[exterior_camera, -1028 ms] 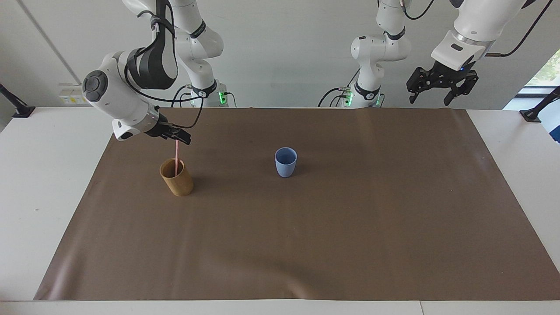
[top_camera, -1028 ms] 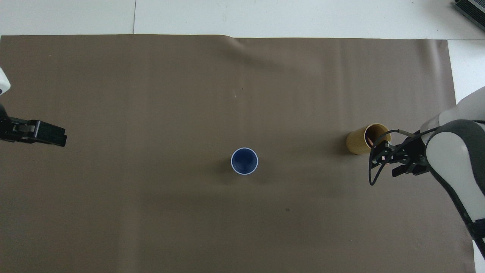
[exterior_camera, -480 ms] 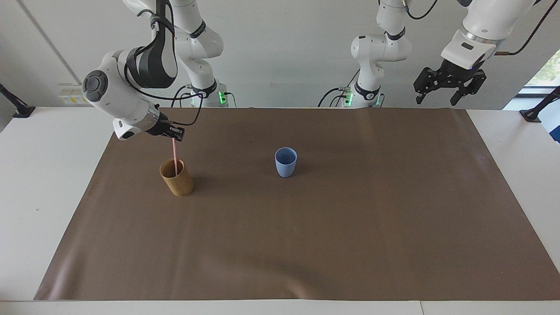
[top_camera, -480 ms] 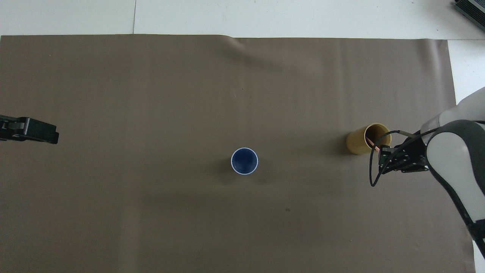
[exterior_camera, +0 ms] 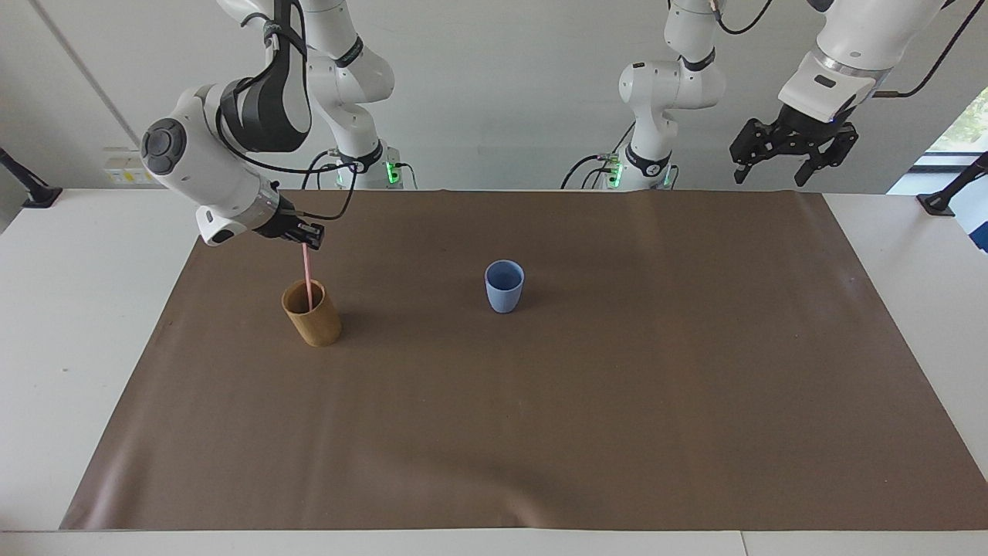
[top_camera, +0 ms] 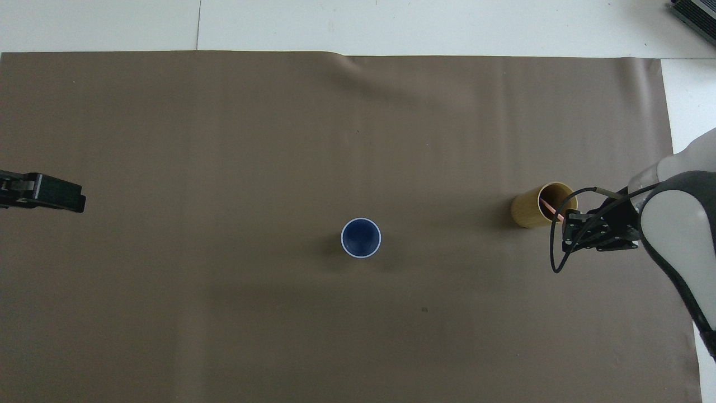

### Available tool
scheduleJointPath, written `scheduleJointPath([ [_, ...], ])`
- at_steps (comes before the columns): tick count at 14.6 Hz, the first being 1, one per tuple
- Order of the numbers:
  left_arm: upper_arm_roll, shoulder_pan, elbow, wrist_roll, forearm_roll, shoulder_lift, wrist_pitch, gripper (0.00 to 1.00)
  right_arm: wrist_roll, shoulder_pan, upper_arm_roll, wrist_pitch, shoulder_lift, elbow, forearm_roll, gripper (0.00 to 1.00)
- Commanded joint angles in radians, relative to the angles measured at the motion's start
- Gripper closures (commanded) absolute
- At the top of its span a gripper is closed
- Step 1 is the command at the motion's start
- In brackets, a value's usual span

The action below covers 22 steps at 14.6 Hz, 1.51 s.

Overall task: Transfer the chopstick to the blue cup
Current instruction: 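Grasp the pink stick with the right gripper and lift it out, then carry the pink stick with the right gripper over the blue cup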

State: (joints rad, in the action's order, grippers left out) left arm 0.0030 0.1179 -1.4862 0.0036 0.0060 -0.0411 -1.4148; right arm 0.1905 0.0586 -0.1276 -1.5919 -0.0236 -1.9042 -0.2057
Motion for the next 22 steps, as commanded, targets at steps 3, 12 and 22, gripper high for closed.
scheduleJointPath([
  [3, 0.02, 0.003, -0.011, 0.001, -0.003, -0.013, 0.0, 0.0, 0.036, -0.011, -0.006, 0.199, 0.028, 0.129, -0.041, 1.0],
  [12, 0.02, 0.003, -0.011, 0.001, -0.003, -0.013, 0.0, 0.0, 0.122, -0.011, -0.001, 0.336, 0.093, 0.195, -0.041, 1.0],
  [22, 0.02, 0.003, -0.011, 0.001, -0.003, -0.013, 0.0, 0.0, 0.608, 0.081, 0.137, 0.227, 0.123, 0.185, -0.273, 1.0],
])
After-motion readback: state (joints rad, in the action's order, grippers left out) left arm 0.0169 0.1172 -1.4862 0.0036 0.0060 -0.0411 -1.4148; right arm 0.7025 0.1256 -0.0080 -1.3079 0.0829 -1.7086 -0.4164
